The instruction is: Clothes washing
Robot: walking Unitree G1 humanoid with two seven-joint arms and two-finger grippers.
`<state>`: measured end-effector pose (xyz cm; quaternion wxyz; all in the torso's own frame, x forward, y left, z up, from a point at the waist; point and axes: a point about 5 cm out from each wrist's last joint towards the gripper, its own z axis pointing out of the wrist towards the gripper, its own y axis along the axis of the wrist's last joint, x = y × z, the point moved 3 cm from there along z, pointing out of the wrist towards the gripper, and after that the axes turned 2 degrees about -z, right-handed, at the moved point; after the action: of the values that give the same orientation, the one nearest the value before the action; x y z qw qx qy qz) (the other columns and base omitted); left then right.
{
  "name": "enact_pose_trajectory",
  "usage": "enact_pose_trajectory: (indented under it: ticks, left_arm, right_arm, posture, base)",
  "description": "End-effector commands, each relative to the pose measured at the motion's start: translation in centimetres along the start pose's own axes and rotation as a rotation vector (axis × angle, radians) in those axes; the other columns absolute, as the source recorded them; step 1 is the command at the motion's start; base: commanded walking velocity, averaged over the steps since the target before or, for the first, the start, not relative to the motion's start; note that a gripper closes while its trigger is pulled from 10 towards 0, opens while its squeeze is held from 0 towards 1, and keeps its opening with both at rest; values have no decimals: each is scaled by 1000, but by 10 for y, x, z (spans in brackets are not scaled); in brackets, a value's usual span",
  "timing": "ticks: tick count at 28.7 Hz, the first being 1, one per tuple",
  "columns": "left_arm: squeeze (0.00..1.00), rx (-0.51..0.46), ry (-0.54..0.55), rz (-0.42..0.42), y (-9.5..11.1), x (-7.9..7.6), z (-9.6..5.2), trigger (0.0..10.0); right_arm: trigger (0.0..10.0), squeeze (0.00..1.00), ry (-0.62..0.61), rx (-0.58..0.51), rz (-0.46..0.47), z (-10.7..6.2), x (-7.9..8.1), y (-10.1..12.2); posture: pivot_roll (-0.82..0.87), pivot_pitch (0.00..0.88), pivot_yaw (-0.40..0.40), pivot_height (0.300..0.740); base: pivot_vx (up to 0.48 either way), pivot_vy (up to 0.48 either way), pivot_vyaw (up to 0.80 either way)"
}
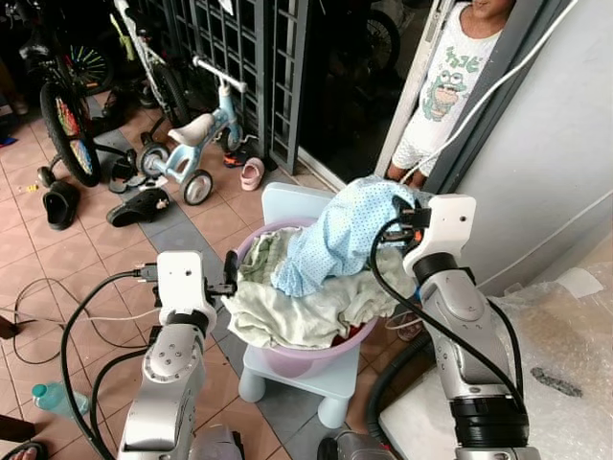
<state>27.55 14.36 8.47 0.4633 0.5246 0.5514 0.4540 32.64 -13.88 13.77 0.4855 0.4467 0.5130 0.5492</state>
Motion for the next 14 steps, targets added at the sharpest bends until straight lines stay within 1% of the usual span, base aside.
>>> enact_pose_trajectory:
  ticks: [1, 14]
  left_arm:
    - [0, 13, -13, 7, -3, -2, 0, 10000]
    - [0, 15, -12, 4, -3, -3, 1, 10000]
  right_arm:
    - [10000, 0, -3, -1, -5, 0, -1, 2]
    - [10000, 0, 0, -2, -12, 3, -1, 2]
  posture:
    - [24, 0, -35, 740]
    - [24, 0, -38, 740]
  base:
    - [-255, 0, 0]
    - [-249, 0, 0]
